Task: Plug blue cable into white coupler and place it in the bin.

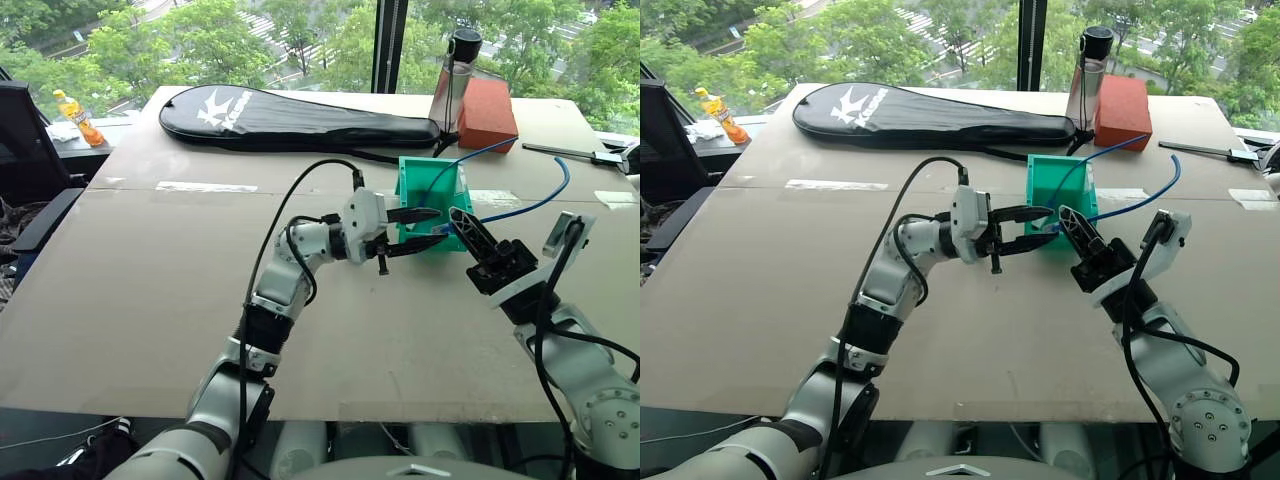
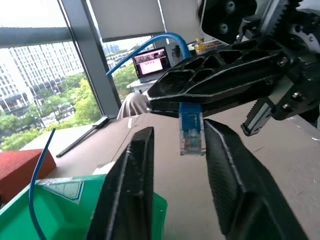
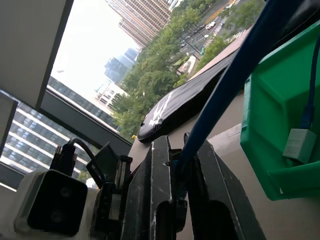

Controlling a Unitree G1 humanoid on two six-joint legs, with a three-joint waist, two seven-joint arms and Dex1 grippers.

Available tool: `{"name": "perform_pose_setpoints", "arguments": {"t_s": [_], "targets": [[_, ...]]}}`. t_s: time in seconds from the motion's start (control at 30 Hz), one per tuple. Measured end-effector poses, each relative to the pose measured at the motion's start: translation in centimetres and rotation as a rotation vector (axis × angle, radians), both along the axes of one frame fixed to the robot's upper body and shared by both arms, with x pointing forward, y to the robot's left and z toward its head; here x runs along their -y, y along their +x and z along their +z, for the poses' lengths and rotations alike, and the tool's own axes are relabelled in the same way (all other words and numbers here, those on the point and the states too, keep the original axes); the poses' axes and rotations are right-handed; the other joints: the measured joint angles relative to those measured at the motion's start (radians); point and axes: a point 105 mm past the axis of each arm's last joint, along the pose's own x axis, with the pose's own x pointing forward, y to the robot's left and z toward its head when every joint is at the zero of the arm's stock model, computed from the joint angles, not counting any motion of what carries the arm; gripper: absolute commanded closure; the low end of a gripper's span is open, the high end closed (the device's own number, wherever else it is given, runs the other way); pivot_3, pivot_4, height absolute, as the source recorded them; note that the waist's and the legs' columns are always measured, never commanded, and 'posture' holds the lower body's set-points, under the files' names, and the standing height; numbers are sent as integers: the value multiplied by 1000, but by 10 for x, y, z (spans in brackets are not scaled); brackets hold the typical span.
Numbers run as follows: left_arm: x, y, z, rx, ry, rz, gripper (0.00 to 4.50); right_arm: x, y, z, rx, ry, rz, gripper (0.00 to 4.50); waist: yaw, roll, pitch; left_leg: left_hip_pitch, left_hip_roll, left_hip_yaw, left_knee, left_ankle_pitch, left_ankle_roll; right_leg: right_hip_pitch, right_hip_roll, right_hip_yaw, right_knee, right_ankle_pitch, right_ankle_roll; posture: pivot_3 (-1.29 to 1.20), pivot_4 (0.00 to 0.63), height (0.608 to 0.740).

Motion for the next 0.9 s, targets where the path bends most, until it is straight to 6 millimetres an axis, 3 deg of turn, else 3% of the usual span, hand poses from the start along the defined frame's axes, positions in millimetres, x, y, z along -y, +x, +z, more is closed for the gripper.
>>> {"name": "perform_pose_setpoints", "arguments": {"t_s": [0.13, 0.33, 0.63, 0.9], "targets": [[-51, 15, -5, -153, 14, 168, 1684, 5, 4, -2, 11, -40, 3, 4500, -12, 0, 0, 0, 4, 0, -1, 0, 0, 0, 0, -1, 0, 0, 0, 0, 150, 740], [-93, 26, -26, -247, 73, 330, 1684, 13, 6, -6, 25, -69, -2, 4500, -7, 0, 0, 0, 3, 1, -1, 0, 0, 0, -1, -1, -1, 0, 0, 0, 150, 740], [-94, 31, -70, -333, 193, 341, 1684, 16, 6, -15, 46, -105, 4, 4500, 6, 0, 0, 0, 3, 1, -1, 0, 0, 0, 0, -2, 0, 0, 0, 0, 150, 740], [-102, 40, -83, -318, 237, 374, 1684, 22, 3, -19, 46, -114, -9, 4500, 6, 0, 0, 0, 3, 1, -1, 0, 0, 0, -1, -3, 0, 0, 0, 0, 150, 740]]}}
